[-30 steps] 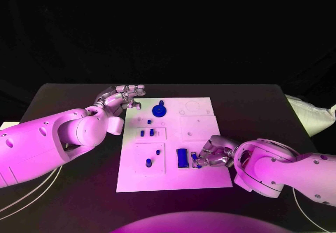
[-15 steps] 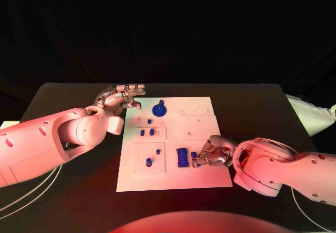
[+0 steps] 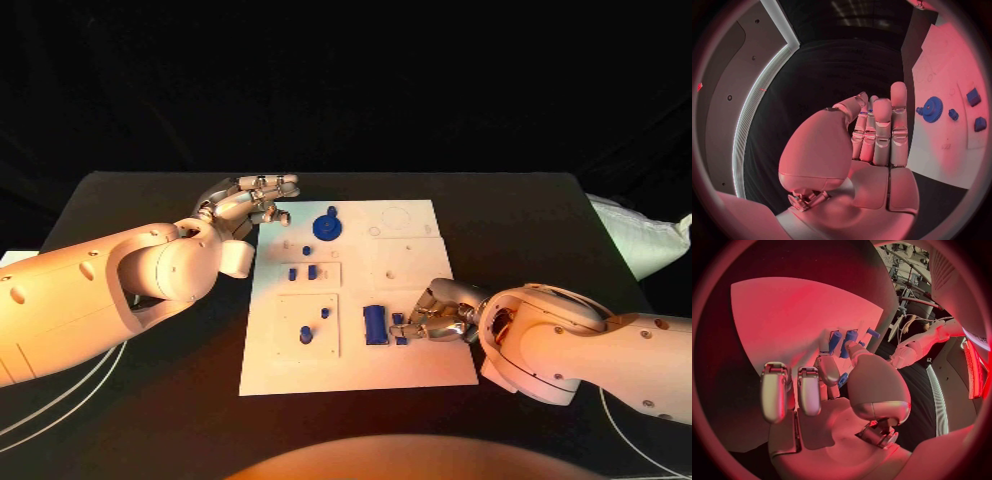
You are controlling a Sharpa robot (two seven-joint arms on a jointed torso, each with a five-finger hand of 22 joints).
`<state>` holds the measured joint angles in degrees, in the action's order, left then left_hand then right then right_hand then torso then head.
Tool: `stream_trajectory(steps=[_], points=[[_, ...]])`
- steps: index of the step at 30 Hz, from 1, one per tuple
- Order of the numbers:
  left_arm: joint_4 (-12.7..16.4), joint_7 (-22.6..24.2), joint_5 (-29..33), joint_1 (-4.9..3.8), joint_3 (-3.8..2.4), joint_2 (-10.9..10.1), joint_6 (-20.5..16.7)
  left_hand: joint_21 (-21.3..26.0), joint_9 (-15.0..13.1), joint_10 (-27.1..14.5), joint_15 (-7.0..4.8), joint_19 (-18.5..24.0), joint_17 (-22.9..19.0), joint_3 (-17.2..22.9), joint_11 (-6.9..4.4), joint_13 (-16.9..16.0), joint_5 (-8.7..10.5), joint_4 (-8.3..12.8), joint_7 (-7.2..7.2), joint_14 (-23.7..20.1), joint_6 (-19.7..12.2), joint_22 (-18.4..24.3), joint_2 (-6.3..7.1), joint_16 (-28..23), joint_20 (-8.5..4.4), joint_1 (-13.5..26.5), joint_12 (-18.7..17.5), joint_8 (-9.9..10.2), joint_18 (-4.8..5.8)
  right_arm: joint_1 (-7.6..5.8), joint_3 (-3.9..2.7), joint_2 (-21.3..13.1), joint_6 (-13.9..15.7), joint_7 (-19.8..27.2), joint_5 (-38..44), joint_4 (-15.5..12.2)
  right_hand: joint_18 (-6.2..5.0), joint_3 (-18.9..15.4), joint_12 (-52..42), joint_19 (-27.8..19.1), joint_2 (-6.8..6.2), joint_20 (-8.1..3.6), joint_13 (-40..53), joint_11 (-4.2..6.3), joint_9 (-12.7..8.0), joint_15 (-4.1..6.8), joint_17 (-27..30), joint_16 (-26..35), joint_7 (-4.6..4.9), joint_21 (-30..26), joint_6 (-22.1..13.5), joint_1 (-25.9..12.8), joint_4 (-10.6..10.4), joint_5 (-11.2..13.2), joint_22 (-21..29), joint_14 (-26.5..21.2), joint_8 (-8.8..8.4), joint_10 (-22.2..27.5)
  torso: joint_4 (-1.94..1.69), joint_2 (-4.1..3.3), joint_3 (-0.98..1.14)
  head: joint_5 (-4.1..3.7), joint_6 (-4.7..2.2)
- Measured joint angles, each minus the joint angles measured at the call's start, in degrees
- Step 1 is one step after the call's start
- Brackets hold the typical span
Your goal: Assemble the parts on the task board
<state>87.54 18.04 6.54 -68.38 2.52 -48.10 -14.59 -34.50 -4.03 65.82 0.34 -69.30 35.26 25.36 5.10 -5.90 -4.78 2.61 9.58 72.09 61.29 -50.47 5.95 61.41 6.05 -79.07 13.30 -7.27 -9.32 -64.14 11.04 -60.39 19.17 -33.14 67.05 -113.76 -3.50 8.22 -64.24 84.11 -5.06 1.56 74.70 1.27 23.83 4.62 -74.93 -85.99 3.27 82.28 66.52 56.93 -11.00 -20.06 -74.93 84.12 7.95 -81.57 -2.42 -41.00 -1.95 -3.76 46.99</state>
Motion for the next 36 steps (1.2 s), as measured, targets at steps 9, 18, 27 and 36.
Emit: stream_trajectory(steps=[9,18,27,36], points=[[-0.03,-0.09,-0.03,0.0,0.0,0.0,0.1,0.0,0.0,0.0,0.0,0.0,0.0,0.0,0.0,-0.05,0.0,0.0,0.0,0.0,0.0,0.0,0.0,0.0,0.0,0.0,0.0,0.0,0.0,-0.07,-0.17,-0.59,-1.23,0.63,1.27,-0.02,0.0,-0.07,-0.27,-0.22,1.24,-0.22,0.25,0.0,0.51,0.2,0.01,0.0,-0.01,0.0,0.0,11.03,6.95,12.71,0.01,-0.2,0.23,0.0,-0.01,0.02,-0.01,-0.11,-0.08],[-0.1,-0.17,-0.05,0.0,0.0,0.04,0.18,0.0,0.0,0.0,0.0,0.0,0.01,0.0,0.0,-0.04,0.0,0.0,0.0,0.0,0.0,-0.01,0.0,0.0,0.0,0.0,0.0,0.0,-0.01,-0.09,-0.27,-0.46,-2.07,1.78,3.45,0.25,0.0,-0.71,-0.27,-0.22,1.12,-0.22,0.27,0.0,0.51,0.19,0.01,0.0,-0.01,0.0,0.0,12.48,7.85,15.12,0.01,-0.2,0.23,0.0,-0.03,0.02,0.03,-0.18,-0.16],[-0.12,-0.28,-0.15,0.0,0.02,0.05,0.27,0.0,0.0,0.0,0.0,0.0,0.01,0.0,0.0,-0.04,0.0,0.0,0.0,0.0,0.0,-0.01,0.0,0.0,0.0,0.0,0.0,0.0,0.0,0.4,-0.3,0.73,-2.35,2.51,4.39,2.17,0.0,-1.56,-0.27,-0.22,1.9,-0.21,0.31,-0.01,0.78,0.19,0.02,0.0,-0.13,0.0,0.12,12.01,7.31,15.05,0.02,-0.2,0.41,0.02,-0.07,-0.03,0.01,-0.1,-0.16],[-0.1,-0.37,-0.25,0.01,0.02,0.01,0.3,0.0,0.0,0.0,0.01,0.0,0.01,0.0,0.0,-0.03,0.0,0.0,0.0,0.0,0.0,-0.01,0.0,0.0,0.0,0.0,0.0,0.0,0.0,0.68,-0.4,1.46,-2.15,2.79,4.84,3.05,0.0,-3.42,-0.88,-0.21,3.02,-0.21,0.3,0.01,0.99,0.19,0.02,0.0,-0.19,0.0,0.47,10.82,5.47,14.04,0.02,-0.2,1.01,-0.4,-0.05,-0.03,0.0,0.01,-0.04]])
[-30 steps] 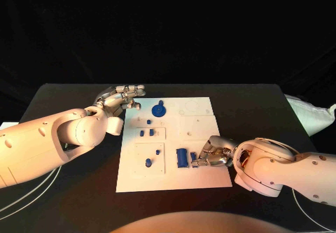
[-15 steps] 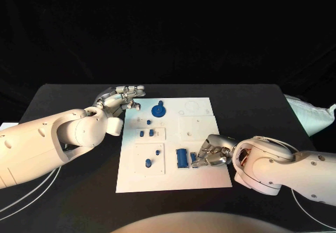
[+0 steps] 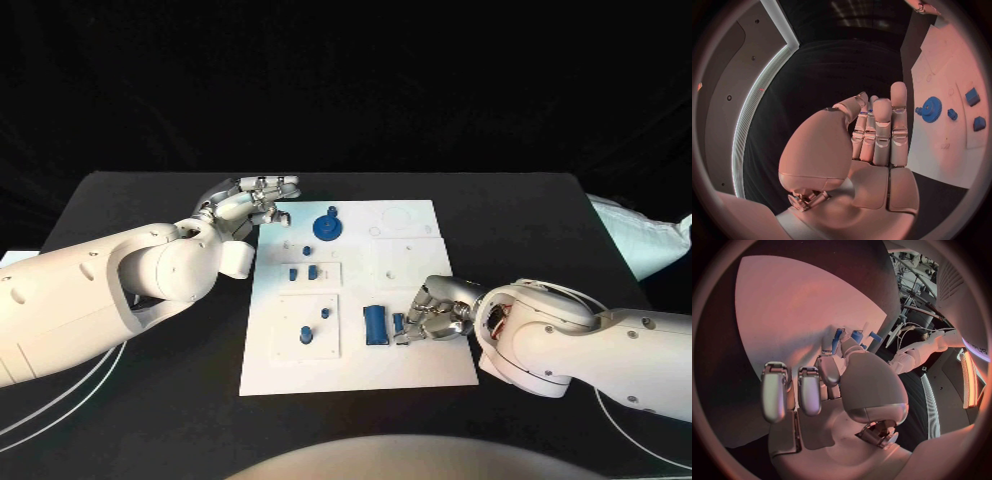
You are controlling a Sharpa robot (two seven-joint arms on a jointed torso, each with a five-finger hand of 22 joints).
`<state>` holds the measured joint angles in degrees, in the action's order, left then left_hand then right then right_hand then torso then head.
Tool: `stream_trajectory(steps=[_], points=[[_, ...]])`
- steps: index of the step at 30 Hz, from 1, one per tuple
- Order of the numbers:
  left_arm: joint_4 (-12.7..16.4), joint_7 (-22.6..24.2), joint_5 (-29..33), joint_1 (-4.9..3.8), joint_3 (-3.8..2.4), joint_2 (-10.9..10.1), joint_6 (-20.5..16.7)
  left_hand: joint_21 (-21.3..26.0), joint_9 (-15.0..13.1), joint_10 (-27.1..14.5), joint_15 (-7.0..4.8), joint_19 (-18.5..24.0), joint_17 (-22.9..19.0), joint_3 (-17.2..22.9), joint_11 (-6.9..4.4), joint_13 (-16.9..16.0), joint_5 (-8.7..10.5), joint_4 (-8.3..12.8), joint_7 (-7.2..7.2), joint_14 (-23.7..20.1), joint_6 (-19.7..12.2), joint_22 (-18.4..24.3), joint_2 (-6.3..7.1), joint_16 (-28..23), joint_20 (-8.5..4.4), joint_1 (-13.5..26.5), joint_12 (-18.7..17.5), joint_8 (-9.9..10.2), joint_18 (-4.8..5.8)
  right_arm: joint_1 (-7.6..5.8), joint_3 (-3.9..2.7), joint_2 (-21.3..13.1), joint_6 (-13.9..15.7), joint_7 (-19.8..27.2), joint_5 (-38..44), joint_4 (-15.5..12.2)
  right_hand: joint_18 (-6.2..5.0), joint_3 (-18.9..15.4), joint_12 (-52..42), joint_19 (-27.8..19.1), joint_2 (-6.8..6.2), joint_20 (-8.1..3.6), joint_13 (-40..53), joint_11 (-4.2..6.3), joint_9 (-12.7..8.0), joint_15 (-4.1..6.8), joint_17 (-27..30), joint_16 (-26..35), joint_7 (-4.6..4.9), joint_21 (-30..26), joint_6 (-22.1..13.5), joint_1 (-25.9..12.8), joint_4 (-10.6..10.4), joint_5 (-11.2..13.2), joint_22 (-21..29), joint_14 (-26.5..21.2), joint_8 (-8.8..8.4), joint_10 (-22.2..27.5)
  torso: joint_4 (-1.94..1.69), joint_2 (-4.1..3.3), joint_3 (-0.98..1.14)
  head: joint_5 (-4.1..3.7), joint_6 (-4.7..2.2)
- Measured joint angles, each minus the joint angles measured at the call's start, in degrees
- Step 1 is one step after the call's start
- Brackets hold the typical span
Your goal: Assemble the parts on the task board
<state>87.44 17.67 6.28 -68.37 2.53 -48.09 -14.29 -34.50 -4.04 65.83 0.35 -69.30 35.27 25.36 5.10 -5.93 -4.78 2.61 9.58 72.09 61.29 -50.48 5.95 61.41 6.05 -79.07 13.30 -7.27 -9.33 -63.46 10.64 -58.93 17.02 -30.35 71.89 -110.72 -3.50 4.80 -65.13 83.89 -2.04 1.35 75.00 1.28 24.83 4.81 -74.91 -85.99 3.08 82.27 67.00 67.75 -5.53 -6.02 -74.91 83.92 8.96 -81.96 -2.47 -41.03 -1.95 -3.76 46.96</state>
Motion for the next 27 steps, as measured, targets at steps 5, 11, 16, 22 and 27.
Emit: stream_trajectory(steps=[5,11,16,22,27], points=[[0.01,-0.05,-0.06,0.0,0.0,-0.01,0.02,0.0,0.0,0.0,0.0,0.0,0.0,0.0,0.0,0.0,0.0,0.0,0.0,0.0,0.0,0.0,0.0,0.0,0.0,0.0,0.0,0.0,0.0,0.08,0.02,-0.03,0.29,0.21,0.03,0.04,0.0,-0.77,-0.06,0.0,-0.08,0.0,0.0,0.0,0.01,0.0,0.0,0.0,0.08,0.0,0.09,-0.64,-0.48,-0.42,0.0,0.0,-0.02,0.0,0.0,0.01,-0.01,-0.05,0.02],[-0.02,-0.11,-0.14,0.0,0.0,-0.02,0.03,0.0,0.0,0.0,0.0,0.0,0.0,0.0,0.0,0.0,0.0,0.0,0.0,0.0,0.0,0.0,0.0,0.0,0.0,0.0,0.0,0.0,0.0,0.29,-0.01,-0.76,0.77,1.06,-0.21,-0.41,0.0,-1.41,-0.06,0.0,-0.08,0.0,0.0,0.0,-0.61,0.0,0.0,0.0,0.06,0.0,0.06,-0.64,-0.66,-0.42,-0.04,0.0,-0.69,0.0,0.02,0.03,0.03,-0.1,-0.05],[-0.16,-0.15,-0.2,0.0,0.06,0.01,0.03,0.0,0.0,0.0,0.0,0.0,0.01,0.0,0.0,0.01,0.0,0.0,0.0,0.0,0.0,0.0,0.0,0.0,0.0,0.0,0.0,0.0,0.0,0.2,-2.15,-2.23,0.87,2.7,-2.37,-0.44,0.0,-3.26,2.26,0.0,-0.38,0.0,-0.46,-0.46,-0.6,0.0,0.01,0.05,0.53,-0.63,-1.36,-0.94,-0.86,-1.2,-0.04,0.0,-0.79,0.46,0.02,0.16,0.03,-0.19,-0.29],[-0.92,-0.13,-0.13,0.51,0.14,0.15,0.04,0.21,0.07,-0.5,0.34,0.0,-1.17,-0.51,0.25,0.01,0.0,-0.28,0.13,-0.58,-0.32,0.11,0.0,-0.62,0.0,0.0,0.23,0.0,0.0,-2.8,-3.45,-3.18,1.31,9.58,-10.84,2.37,0.0,-4.95,12.73,-1.42,-0.24,0.9,-6.43,-1.86,-1.56,-1.04,-0.04,3.58,2.24,-4.68,-5.57,1.07,-0.41,-2.2,3.08,0.0,-3.32,5.38,0.09,0.78,-0.13,-0.37,-0.83],[-1.99,0.19,0.17,1.31,0.22,0.33,0.04,3.95,0.2,-2.6,1.1,4.15,-6.87,-2.74,0.73,0.39,0.0,-1.4,0.52,-7.34,-1.78,1.98,0.89,-6.67,0.81,1.94,0.23,0.0,0.0,-4.69,-3.96,-1.41,2.49,18.97,-23.64,9.31,-2.3,-5.1,31.63,-5.69,1.65,1.72,-19.05,-2.98,-3.08,-1.86,5.84,11.37,3.48,-12.34,-8.52,5.51,1.25,-2.98,12.53,0.0,-4.9,12.7,0.27,1.86,-0.46,-0.52,-1.37]])
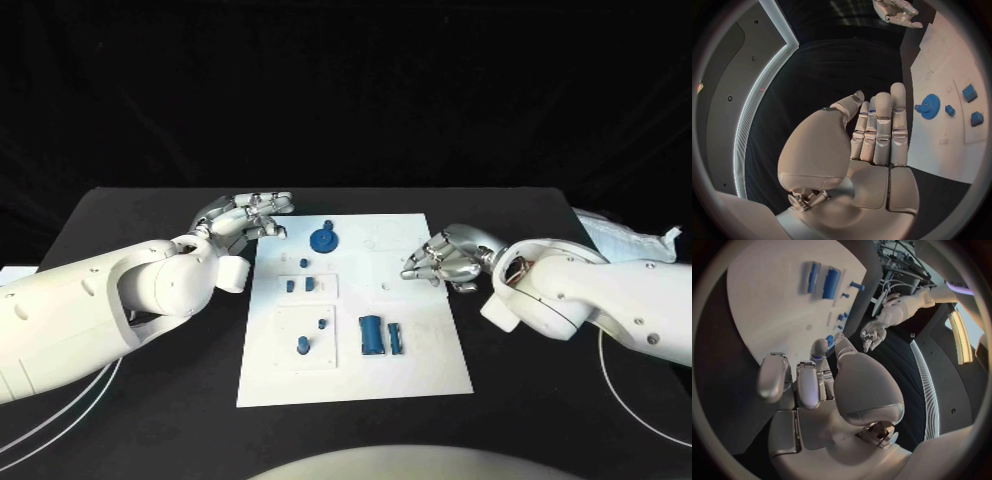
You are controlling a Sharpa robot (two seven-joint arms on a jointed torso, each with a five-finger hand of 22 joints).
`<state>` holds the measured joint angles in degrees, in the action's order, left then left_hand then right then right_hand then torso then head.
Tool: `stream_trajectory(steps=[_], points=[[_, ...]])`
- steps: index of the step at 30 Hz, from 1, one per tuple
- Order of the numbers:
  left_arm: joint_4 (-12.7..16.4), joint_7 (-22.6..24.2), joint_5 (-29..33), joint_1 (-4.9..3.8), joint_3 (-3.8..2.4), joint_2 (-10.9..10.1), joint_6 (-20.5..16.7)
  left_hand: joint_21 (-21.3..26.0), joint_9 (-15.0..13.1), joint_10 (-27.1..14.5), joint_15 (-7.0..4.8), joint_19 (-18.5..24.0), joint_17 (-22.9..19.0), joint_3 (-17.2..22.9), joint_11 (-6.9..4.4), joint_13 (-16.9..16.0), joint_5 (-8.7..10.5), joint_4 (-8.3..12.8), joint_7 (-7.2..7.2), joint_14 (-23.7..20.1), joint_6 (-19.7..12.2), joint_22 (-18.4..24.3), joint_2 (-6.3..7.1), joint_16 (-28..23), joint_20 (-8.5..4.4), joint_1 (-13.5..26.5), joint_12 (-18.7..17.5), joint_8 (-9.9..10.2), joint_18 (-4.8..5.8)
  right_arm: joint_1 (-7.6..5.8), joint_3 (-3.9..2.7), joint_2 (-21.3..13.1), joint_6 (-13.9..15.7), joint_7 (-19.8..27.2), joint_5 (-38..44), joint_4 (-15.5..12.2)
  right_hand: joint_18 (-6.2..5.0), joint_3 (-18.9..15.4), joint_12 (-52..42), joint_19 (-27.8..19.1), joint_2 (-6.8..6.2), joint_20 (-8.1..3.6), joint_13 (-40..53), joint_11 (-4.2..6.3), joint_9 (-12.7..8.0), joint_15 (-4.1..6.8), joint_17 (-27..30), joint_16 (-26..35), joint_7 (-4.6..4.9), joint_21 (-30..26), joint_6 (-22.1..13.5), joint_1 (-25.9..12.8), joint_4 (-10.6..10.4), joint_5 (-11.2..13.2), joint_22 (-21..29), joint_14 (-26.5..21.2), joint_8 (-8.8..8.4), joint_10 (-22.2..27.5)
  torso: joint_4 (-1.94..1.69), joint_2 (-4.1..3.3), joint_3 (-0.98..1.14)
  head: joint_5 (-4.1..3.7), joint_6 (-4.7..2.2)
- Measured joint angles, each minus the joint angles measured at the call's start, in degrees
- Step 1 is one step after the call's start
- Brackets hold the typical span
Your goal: Assemble the parts on the task board
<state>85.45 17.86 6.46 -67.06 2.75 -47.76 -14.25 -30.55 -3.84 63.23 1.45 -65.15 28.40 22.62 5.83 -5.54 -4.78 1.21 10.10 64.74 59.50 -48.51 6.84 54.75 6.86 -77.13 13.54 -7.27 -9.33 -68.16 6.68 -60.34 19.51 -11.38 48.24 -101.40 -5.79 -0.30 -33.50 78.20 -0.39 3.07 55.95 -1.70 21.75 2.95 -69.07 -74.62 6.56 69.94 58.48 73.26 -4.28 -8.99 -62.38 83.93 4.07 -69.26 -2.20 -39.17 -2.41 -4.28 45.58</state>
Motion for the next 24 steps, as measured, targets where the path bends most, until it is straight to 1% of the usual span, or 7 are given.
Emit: stream_trajectory(steps=[2,4,12,16,19,22,24], points=[[-0.61,0.31,0.19,0.2,0.0,0.12,-0.01,2.78,0.0,-0.51,0.38,2.73,-2.35,-0.82,0.52,0.37,0.0,-0.41,0.11,-2.58,-0.49,1.72,0.04,-4.08,0.52,0.04,-0.01,0.0,0.0,-0.49,-0.33,1.59,0.57,4.45,-6.37,3.78,-2.3,0.42,5.96,-5.31,0.64,0.47,-4.96,-0.59,-1.1,-0.76,11.14,10.22,0.72,-9.82,-2.35,1.7,0.68,-0.31,11.52,-2.75,0.12,2.6,0.15,0.54,-0.2,-0.1,-0.28],[-1.13,0.66,0.36,0.35,0.0,0.23,-0.06,6.58,0.0,-0.86,1.21,6.44,-5.67,-1.24,0.87,0.9,0.0,-0.84,0.17,-5.82,-1.01,4.16,0.04,-10.48,1.27,0.04,-0.79,0.0,0.0,-0.76,-0.68,2.95,0.92,8.02,-11.6,6.78,-4.29,0.86,12.16,-11.62,1.17,1.26,-11.14,-1.48,-2.06,-1.56,26.09,26.09,1.39,-22.48,-3.21,3.01,1.12,-0.31,24.44,-8.29,0.12,4.19,0.26,1.04,-0.4,-0.25,-0.74],[-4.22,2.83,1.5,0.75,-0.02,1.74,-1.16,21.67,0.0,-1.88,5.54,19.12,-16.18,-1.68,2.54,1.9,0.0,-1.78,0.41,-11.63,-2.02,16.19,-0.51,-33.08,6.08,-0.51,-6.29,1.47,0.0,-1.08,-2.0,9.61,0.49,20.24,-30.65,19.23,-4.37,3.1,26.59,-22.01,1.71,6.11,-30.1,-5.05,-5.63,-6.8,43.23,54.93,3.16,-46.31,-2.93,7.1,2.53,2.06,41.09,-21.99,-0.18,8.45,0.43,2.35,-0.63,-0.55,-3.49],[-5.2,3.89,2.02,0.77,-0.03,2.82,-2.39,25.73,0.05,-3.02,6.95,20.7,-19.88,-3.51,3.68,1.9,0.0,-1.98,0.11,-11.56,-2.32,21.43,-0.96,-40.12,8.12,-0.96,-9.11,2.68,-1.0,-1.1,-2.63,12.54,-0.47,24.0,-36.56,23.54,-4.38,4.27,29.09,-22.29,1.88,8.8,-39.25,-6.3,-8.8,-8.65,51.14,63.95,2.61,-55.33,-3.6,7.28,3.4,2.16,48.03,-23.47,-0.18,8.16,0.48,2.84,-0.62,-0.58,-5.1],[-5.74,4.51,2.3,0.78,-0.04,3.42,-3.37,26.41,0.05,-3.04,7.24,20.38,-21.02,-4.35,3.7,1.91,0.0,-2.04,0.13,-11.03,-2.35,23.26,-1.29,-42.23,8.44,-1.29,-9.57,2.88,-0.99,-1.1,-2.94,14.42,-1.19,25.99,-39.5,25.87,-4.37,5.08,29.12,-19.63,1.91,9.14,-45.91,-6.54,-11.61,-8.97,56.46,68.16,2.61,-59.99,-3.6,7.26,4.2,2.47,52.15,-21.29,-0.23,7.05,0.48,3.05,-0.57,-0.48,-6.19],[-5.71,4.46,2.3,0.8,-0.05,3.33,-3.49,27.79,1.23,-8.89,6.39,24.45,-21.91,-6.29,2.97,3.06,1.36,-1.76,-0.52,-15.83,-7.91,25.99,-3.31,-43.81,7.11,5.99,-10.92,4.44,-1.0,-1.09,-2.96,14.25,-1.11,26.06,-39.65,25.42,-4.38,3.76,30.55,-24.58,1.6,8.04,-47.8,-5.68,-12.98,-8.4,58.38,69.44,1.81,-61.52,-8.4,-0.31,4.48,3.16,53.65,-26.79,-1.56,12.72,0.49,3.07,-0.58,-0.46,-6.19],[-5.52,4.39,2.26,0.99,-0.05,3.18,-3.7,28.57,1.91,-13.01,5.78,27.54,-22.41,-7.52,2.29,3.72,2.25,-1.64,-1.2,-19.54,-11.8,27.7,-4.25,-44.62,6.07,11.43,-11.6,5.19,0.08,-0.85,-2.99,14.01,-0.8,26.0,-39.64,25.15,-3.4,2.78,31.36,-28.79,1.31,7.15,-48.47,-5.11,-13.68,-7.24,59.24,70.7,1.17,-62.21,-12.31,-6.05,4.42,3.81,54.35,-31.25,-2.25,17.15,0.52,3.2,-0.48,-0.29,-6.3]])
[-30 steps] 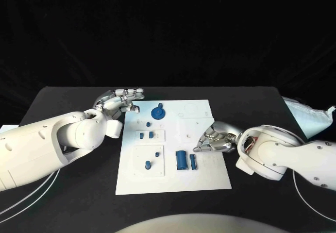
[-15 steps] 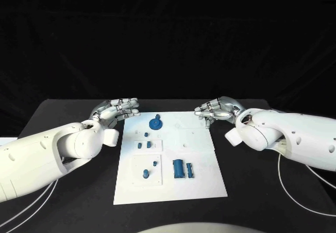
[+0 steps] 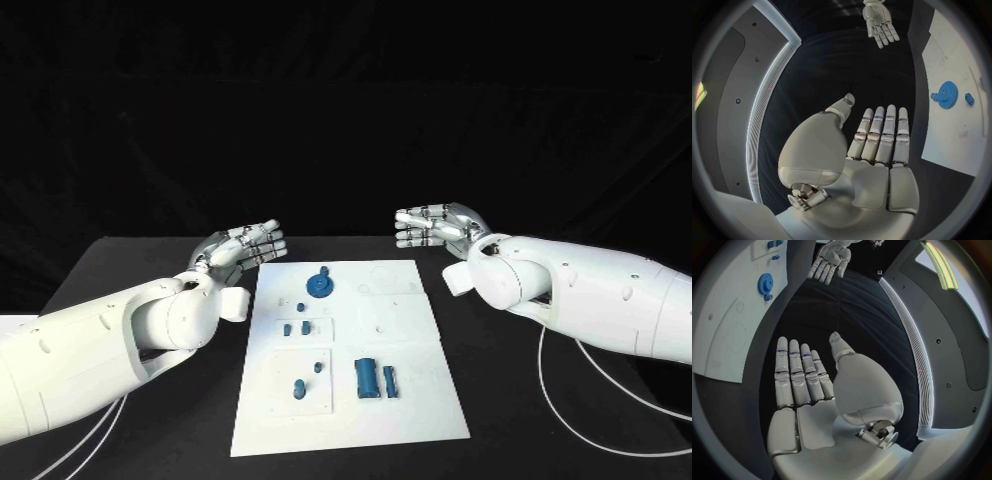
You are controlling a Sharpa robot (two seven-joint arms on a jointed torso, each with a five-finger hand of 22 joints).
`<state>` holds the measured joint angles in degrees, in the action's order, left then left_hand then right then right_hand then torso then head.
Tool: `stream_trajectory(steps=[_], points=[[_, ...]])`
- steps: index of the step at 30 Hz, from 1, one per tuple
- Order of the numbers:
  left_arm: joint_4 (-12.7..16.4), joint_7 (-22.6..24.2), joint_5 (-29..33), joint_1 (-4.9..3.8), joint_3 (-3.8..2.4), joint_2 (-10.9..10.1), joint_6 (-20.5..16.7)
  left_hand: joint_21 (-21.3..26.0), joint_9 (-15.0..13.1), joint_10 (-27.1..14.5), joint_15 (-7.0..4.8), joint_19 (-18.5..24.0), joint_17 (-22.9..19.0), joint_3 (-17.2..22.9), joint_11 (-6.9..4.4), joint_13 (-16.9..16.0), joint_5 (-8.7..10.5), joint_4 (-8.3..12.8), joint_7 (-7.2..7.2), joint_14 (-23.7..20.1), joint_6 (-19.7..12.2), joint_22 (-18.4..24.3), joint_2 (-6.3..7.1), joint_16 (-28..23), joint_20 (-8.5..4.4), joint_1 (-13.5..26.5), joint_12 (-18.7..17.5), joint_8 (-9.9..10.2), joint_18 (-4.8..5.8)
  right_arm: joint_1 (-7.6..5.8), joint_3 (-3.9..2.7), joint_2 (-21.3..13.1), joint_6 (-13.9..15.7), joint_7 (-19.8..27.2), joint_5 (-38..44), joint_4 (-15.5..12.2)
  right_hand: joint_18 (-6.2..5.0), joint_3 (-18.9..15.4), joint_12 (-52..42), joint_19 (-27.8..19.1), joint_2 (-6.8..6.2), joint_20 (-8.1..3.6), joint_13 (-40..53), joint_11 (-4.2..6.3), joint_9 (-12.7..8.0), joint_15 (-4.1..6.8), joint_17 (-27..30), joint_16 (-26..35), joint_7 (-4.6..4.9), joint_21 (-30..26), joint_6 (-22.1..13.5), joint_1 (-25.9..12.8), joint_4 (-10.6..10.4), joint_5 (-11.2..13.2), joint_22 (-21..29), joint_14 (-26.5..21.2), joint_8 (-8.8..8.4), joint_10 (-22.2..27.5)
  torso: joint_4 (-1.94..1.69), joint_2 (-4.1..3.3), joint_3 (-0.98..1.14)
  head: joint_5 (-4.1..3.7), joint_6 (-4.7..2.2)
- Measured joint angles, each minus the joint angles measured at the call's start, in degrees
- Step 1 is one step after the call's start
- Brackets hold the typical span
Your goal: Assemble the parts on the task board
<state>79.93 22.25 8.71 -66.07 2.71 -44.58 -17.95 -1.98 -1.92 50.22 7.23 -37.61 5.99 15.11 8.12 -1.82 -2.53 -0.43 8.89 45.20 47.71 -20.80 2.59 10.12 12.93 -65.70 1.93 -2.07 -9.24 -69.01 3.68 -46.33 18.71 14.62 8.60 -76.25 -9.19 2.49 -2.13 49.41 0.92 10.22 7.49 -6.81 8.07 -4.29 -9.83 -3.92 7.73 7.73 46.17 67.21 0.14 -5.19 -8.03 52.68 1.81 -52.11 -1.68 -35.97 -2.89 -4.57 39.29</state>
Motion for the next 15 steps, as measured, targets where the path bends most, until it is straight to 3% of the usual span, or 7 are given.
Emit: stream_trajectory(steps=[2,4,6,8,10,12,15], points=[[0.38,-0.01,-0.07,0.32,-0.1,-0.02,-0.39,0.57,0.61,-4.38,-0.63,3.3,-0.61,-1.34,-0.63,0.55,0.81,0.14,-0.79,-3.98,-4.18,1.84,-0.79,-0.88,-1.17,5.77,-0.59,0.66,0.34,0.46,-0.19,-0.01,0.48,0.01,0.0,-0.53,0.38,-0.67,0.56,-3.78,-0.23,-0.78,-0.57,0.52,-0.62,1.12,0.75,1.03,-0.6,-0.58,-3.53,-5.16,-0.03,1.2,0.63,-4.04,-0.49,4.0,0.1,0.23,0.15,0.37,-0.35],[1.08,0.01,-0.22,0.76,-0.31,-0.02,-1.14,0.88,0.97,-8.01,-1.17,6.02,-1.86,-2.42,-1.28,0.91,1.29,0.21,-1.44,-7.24,-7.64,3.33,-1.29,-1.59,-2.12,10.5,-0.82,1.0,1.24,1.13,-0.48,0.11,1.31,0.22,-0.15,-1.54,1.28,-1.07,1.04,-7.92,-0.44,-1.64,-1.2,1.11,-1.28,2.12,1.58,1.94,-1.25,-1.23,-7.42,-10.77,-0.07,2.43,1.3,-8.45,-0.74,8.35,0.27,0.75,0.47,0.99,-1.03],[1.87,0.14,-0.48,1.25,-0.53,-0.02,-2.17,1.14,1.23,-11.28,-1.64,8.46,-2.94,-3.41,-1.82,1.16,1.47,0.3,-2.02,-10.17,-10.72,4.67,-1.65,-2.23,-2.95,14.75,-1.15,1.13,1.24,1.88,-0.81,0.27,2.4,0.69,-0.45,-2.71,1.27,-1.5,1.14,-11.12,-0.58,-2.31,-1.69,2.06,-1.83,2.72,2.21,2.48,-1.75,-1.74,-10.4,-15.13,-0.13,3.17,1.82,-11.87,-1.08,11.72,0.52,1.48,0.9,1.81,-1.92],[2.67,0.34,-0.79,1.69,-0.77,-0.02,-3.32,1.32,1.4,-13.81,-2.39,10.34,-3.66,-4.17,-2.22,1.3,1.75,0.32,-2.48,-12.45,-13.13,5.72,-1.89,-2.79,-3.6,18.06,-1.3,1.45,1.95,2.54,-1.09,0.41,3.54,1.23,-0.78,-3.77,1.96,-1.53,1.47,-13.6,-0.69,-2.82,-2.28,3.08,-2.22,3.08,2.71,2.69,-2.13,-2.07,-12.73,-18.51,-0.08,3.65,2.22,-14.53,-1.08,14.34,0.75,2.09,1.26,2.51,-2.64],[3.94,0.76,-1.38,2.38,-1.17,-0.02,-5.45,1.32,1.49,-16.67,-3.64,12.5,-4.31,-5.01,-2.77,1.47,1.92,0.33,-2.98,-15.02,-15.85,6.92,-2.08,-3.35,-4.32,21.82,-1.31,1.46,2.11,3.76,-1.68,0.57,5.74,2.37,-1.42,-5.6,2.14,-1.71,1.53,-16.43,-0.73,-3.41,-3.55,4.14,-2.92,3.42,3.27,3.08,-3.22,-3.2,-15.36,-22.37,-0.21,4.09,2.92,-17.55,-1.31,17.32,0.98,2.76,1.68,3.14,-3.36],[5.17,1.27,-2.02,3.07,-1.56,-0.03,-7.68,1.49,1.55,-19.3,-4.65,14.47,-4.78,-5.85,-4.01,1.51,1.92,0.39,-3.56,-17.4,-18.37,8.01,-2.21,-3.92,-5.03,25.3,-1.33,1.46,2.61,4.93,-2.13,0.78,8.05,3.66,-2.12,-7.36,2.45,-1.85,1.53,-19.04,-0.77,-3.94,-4.62,4.89,-4.19,3.67,3.79,3.13,-4.4,-4.41,-17.81,-25.9,-0.07,4.23,4.17,-20.33,-1.41,20.08,1.21,3.48,2.09,3.82,-4.04],[7.02,2.26,-3.27,4.22,-1.98,-0.06,-11.9,1.63,1.65,-22.87,-5.62,17.13,-5.26,-6.87,-5.57,1.63,2.15,0.37,-5.36,-20.6,-21.76,9.48,-2.38,-4.65,-5.91,29.92,-1.61,1.7,2.98,6.61,-2.74,1.24,12.15,6.08,-3.51,-10.02,3.04,-1.98,1.75,-22.55,-0.85,-4.65,-5.73,5.64,-5.66,3.9,4.82,3.47,-5.68,-5.66,-21.08,-30.65,-0.2,4.42,5.63,-24.04,-1.41,23.77,1.44,4.13,2.5,4.35,-4.63]])
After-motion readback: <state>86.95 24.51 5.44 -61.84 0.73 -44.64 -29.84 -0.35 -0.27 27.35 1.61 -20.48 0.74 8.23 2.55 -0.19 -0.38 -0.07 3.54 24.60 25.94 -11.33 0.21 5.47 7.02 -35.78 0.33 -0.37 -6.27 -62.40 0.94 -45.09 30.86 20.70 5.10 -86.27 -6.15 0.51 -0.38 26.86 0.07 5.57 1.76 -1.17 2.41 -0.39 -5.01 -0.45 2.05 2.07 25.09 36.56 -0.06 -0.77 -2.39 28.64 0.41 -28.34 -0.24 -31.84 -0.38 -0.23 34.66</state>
